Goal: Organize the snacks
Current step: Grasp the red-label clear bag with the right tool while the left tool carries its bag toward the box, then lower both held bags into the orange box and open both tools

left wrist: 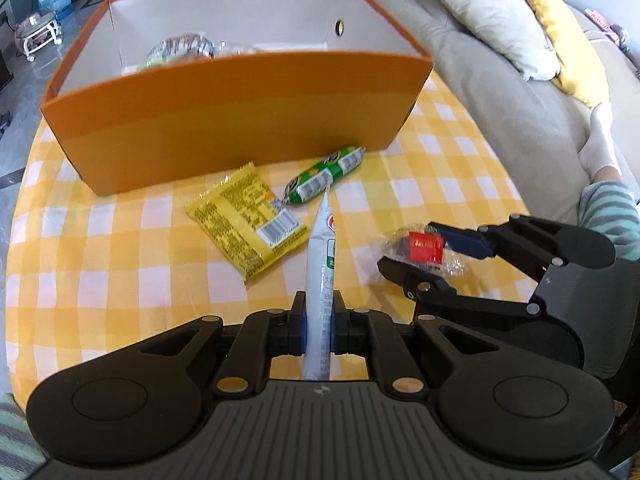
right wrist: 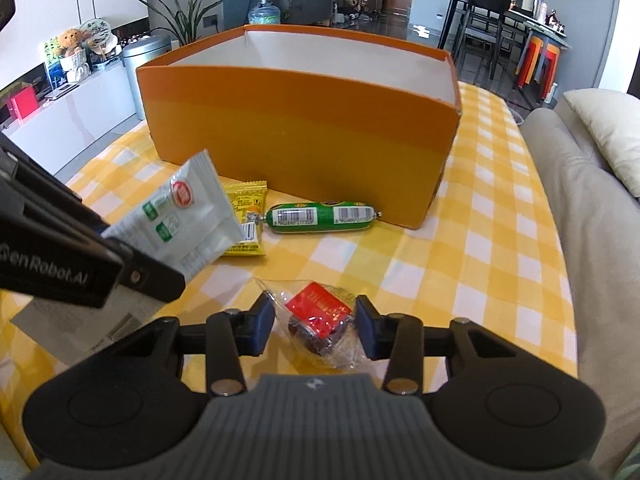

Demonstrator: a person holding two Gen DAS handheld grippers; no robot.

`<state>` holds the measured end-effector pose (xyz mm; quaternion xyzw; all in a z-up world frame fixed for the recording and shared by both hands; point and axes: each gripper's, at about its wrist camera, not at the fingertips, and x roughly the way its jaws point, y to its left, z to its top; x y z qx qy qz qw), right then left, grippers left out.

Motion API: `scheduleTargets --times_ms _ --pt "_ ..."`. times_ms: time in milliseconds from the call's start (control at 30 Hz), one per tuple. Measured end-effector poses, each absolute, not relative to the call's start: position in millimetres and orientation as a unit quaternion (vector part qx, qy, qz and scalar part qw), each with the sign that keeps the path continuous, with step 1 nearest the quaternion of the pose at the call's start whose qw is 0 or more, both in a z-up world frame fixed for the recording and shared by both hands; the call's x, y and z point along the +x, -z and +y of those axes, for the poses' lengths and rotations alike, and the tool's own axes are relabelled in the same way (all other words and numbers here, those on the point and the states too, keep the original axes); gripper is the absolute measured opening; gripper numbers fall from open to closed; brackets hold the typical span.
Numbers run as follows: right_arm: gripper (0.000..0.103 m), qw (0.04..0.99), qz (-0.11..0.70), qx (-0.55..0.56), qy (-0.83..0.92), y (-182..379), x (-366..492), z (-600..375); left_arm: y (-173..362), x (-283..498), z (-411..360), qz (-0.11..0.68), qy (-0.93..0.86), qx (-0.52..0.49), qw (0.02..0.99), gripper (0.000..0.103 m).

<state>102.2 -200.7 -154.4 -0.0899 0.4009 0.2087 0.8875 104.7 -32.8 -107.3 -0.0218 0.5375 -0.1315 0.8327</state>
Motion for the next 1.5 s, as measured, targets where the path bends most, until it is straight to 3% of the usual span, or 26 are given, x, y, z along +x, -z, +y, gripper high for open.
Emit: scheduleTargets --times_ms 400,900,1233,1500 --pt "0.040 0.904 0.384 -0.038 -0.186 99 99 -215 48 112 -25 0.476 0.137 -0.018 0.869 0.010" --pt "0.041 0.930 0.310 -0.079 -0.179 31 142 -205 -11 164 -24 0.414 0.126 0.055 0.900 0.010" --pt "0.041 0.926 0.310 -0.098 -0.191 17 203 -185 -12 219 -22 0.432 0.121 0.084 0.890 0.010" --pt "0.041 0.906 0.362 -0.107 -0.192 32 263 -166 15 271 -16 0.466 0.094 0.123 0.871 0.010"
